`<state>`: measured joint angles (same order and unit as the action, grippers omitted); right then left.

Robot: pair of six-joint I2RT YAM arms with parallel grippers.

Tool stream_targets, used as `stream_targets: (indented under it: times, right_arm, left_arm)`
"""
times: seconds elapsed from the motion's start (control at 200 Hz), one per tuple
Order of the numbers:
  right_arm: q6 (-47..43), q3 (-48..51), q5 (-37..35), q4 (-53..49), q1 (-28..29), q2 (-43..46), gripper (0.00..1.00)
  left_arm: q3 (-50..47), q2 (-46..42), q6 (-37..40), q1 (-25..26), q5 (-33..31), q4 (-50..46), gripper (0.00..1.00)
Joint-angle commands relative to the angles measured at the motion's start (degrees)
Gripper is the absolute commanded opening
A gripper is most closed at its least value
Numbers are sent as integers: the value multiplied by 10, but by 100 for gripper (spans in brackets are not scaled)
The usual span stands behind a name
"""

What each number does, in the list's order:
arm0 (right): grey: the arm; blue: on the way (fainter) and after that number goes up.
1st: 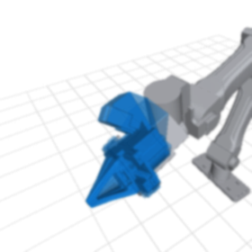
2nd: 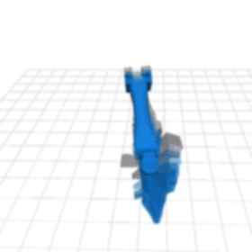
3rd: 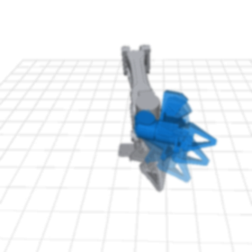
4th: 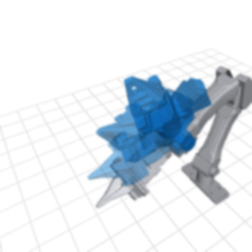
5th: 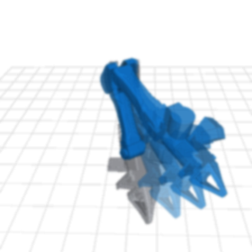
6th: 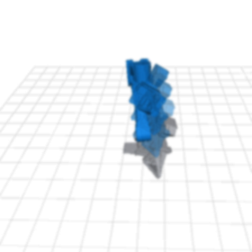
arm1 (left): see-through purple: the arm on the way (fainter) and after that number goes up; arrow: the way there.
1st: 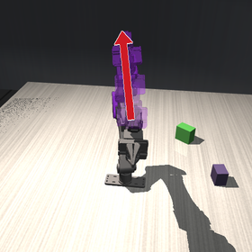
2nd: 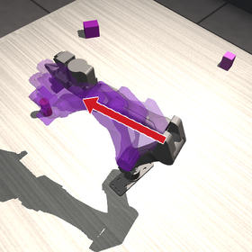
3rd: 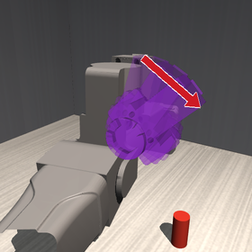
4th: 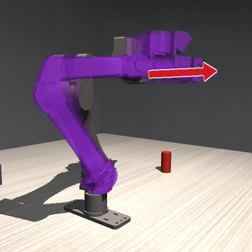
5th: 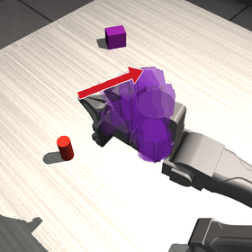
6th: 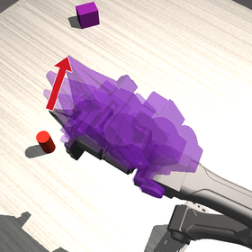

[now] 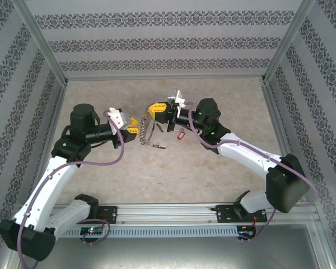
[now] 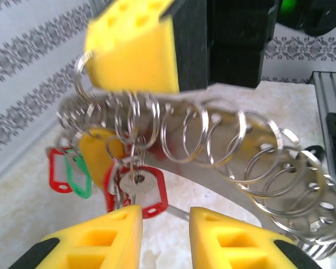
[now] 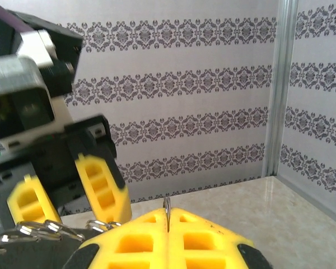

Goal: Put the keys on the keyring

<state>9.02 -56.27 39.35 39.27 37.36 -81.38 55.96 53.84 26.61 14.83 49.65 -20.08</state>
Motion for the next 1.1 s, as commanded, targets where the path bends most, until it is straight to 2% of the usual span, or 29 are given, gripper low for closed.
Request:
stream_targets:
  times: [0.0,0.145,0.325,0.52,0.595,0.819,1.094]
  right_arm:
    - [-15,-3,33,36,2,2,0]
    - [-36,-3,59,17,-1,4,0]
    - [-66,-6,88,-17,1,6,0]
    - [-97,-21,102,-52,10,1,0]
    - [-117,-28,101,-76,15,1,0]
    - [-152,-36,88,-115,30,7,0]
    - [-153,-37,75,-118,32,5,0]
  left_arm:
    - [5,-8,-16,-12,26,24,29]
    - [0,-14,-15,-24,25,30,31]
    - [1,-4,-44,-27,18,67,39]
    - [39,55,-67,-26,60,47,35]
    - [43,68,-73,-21,74,45,30]
    - [37,70,-77,-9,79,47,31]
    - [46,73,-39,-6,109,-9,33]
